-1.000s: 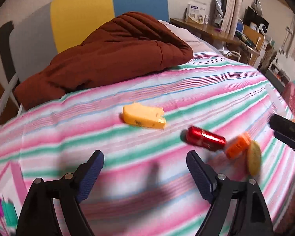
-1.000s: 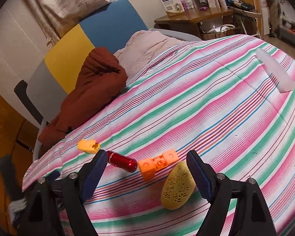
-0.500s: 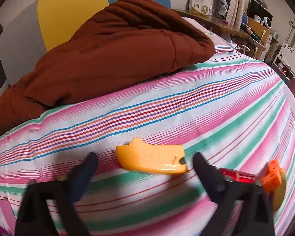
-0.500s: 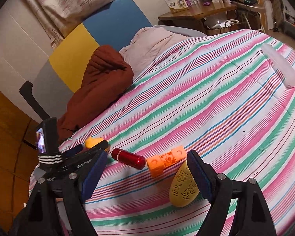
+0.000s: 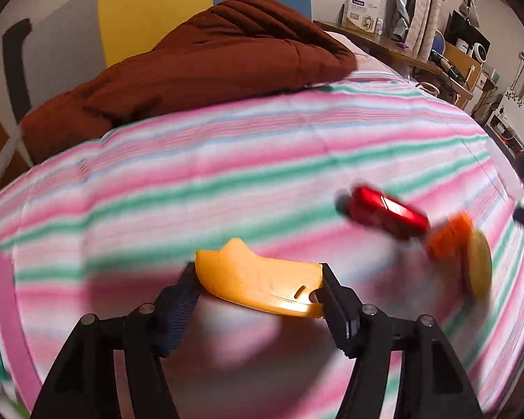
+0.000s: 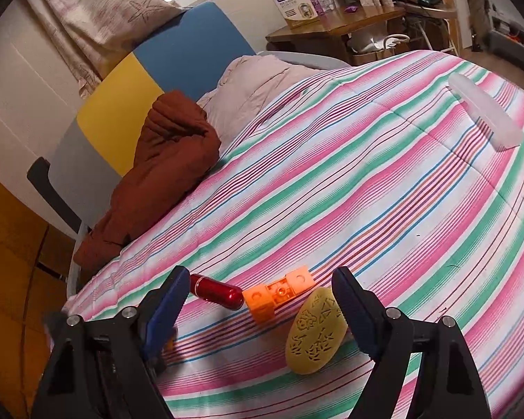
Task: Organize rigid objects
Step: 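Grasp the yellow cheese-shaped piece with the left gripper, then hold the yellow cheese piece with the left gripper while the right gripper grasps the yellow oval sponge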
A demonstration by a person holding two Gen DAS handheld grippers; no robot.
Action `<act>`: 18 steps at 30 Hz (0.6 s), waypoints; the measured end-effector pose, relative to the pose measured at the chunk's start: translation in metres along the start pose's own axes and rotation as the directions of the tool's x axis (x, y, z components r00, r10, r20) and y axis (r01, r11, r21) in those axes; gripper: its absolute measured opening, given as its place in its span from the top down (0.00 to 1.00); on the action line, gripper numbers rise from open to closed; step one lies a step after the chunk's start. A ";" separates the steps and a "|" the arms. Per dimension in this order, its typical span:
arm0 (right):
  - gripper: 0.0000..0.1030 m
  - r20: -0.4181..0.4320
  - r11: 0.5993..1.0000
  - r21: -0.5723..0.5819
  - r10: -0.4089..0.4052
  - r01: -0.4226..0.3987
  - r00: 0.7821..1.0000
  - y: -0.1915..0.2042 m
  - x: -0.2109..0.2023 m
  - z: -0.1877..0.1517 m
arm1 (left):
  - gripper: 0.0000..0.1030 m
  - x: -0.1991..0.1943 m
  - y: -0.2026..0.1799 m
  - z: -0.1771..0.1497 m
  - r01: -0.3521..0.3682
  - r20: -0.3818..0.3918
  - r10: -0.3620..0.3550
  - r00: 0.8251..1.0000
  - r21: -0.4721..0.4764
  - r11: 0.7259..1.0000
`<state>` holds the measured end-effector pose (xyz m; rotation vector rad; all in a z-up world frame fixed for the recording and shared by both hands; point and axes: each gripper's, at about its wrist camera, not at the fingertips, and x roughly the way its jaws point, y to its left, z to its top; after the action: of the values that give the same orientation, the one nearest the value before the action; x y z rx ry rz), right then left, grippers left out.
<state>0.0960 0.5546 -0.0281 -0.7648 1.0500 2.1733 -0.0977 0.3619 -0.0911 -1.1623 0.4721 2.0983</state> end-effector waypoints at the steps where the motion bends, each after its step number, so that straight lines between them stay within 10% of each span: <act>1: 0.19 0.006 1.000 0.007 0.000 0.000 1.000 -0.002 -0.001 0.000 | 0.35 -0.006 -0.002 -0.010 -0.009 0.005 0.008 1.000 0.009 1.000; 12: 0.19 0.107 0.994 0.102 0.033 -0.044 0.994 -0.021 -0.019 0.009 | 0.35 -0.072 -0.040 -0.114 0.039 0.124 -0.044 0.991 0.044 0.998; 18: 0.19 -0.067 0.980 0.189 -0.057 0.069 0.996 -0.042 0.007 0.003 | 0.35 -0.072 -0.036 -0.115 0.057 0.135 -0.060 0.989 0.030 0.998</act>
<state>0.1213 0.5802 -0.0518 -0.7692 1.2286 1.9723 0.0229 0.2899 -0.0916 -0.9991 0.3962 2.0979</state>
